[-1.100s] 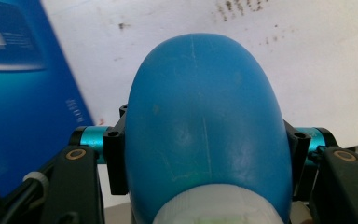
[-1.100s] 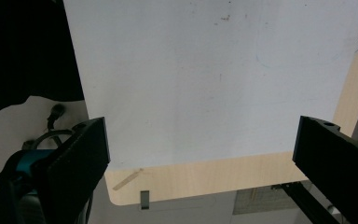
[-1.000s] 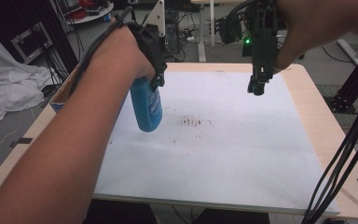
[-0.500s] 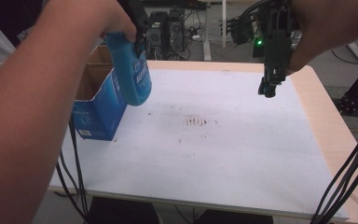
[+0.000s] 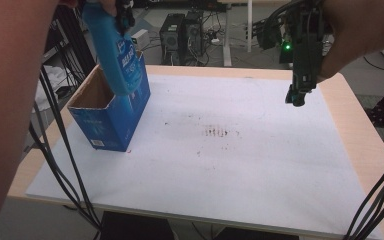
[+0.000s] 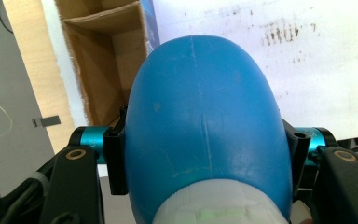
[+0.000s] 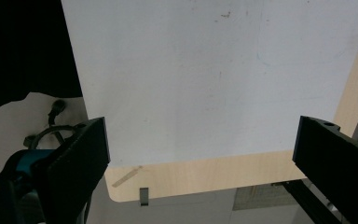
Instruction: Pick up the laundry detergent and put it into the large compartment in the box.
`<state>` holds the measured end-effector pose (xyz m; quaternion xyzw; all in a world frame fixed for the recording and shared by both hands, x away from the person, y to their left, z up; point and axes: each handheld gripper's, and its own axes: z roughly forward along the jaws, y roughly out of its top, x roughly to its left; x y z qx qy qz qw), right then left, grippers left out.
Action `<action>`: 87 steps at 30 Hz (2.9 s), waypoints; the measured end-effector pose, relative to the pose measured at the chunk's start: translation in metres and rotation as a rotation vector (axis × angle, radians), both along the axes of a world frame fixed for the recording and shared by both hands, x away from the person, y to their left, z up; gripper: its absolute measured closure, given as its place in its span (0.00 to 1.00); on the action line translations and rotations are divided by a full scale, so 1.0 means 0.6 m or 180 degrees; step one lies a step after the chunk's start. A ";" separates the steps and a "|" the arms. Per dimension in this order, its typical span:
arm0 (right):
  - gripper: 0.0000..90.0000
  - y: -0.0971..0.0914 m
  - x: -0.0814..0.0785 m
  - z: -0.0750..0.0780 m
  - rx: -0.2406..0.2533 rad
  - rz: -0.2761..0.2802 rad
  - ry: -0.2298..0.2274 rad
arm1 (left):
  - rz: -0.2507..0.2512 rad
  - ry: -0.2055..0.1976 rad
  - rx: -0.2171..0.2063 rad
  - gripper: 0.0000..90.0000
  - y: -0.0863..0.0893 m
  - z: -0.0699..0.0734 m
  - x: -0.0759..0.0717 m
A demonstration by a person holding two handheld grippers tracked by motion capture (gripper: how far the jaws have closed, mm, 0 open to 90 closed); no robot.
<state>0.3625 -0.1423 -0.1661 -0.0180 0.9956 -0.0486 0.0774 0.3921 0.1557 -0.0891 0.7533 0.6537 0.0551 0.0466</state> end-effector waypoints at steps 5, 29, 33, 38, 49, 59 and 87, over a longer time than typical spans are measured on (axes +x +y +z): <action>0.03 0.001 0.000 -0.001 -0.0017 -0.0018 -0.0004 | 0.0070 -0.0054 -0.0008 0.42 0.032 0.012 -0.001; 0.03 -0.015 0.003 -0.011 0.0020 -0.0115 -0.0022 | -0.0576 0.0180 0.0255 0.42 0.093 -0.038 0.014; 0.03 -0.019 0.005 -0.013 0.0011 -0.0151 -0.0027 | -0.0636 0.0227 0.0224 0.42 0.102 -0.056 0.020; 0.03 -0.016 0.005 -0.012 0.0035 -0.0153 -0.0049 | -0.0769 0.0260 0.0239 0.42 0.109 -0.083 0.026; 0.03 -0.008 0.004 -0.016 0.0016 -0.0135 -0.0048 | -0.1019 0.0361 0.0181 0.42 0.119 -0.146 0.038; 0.03 -0.007 -0.001 -0.020 0.0012 -0.0088 -0.0043 | -0.1508 0.0364 0.0348 0.42 0.111 -0.204 0.047; 0.03 0.004 -0.005 -0.030 -0.0034 -0.0084 -0.0047 | -0.2713 0.0502 0.0559 0.42 0.120 -0.307 0.051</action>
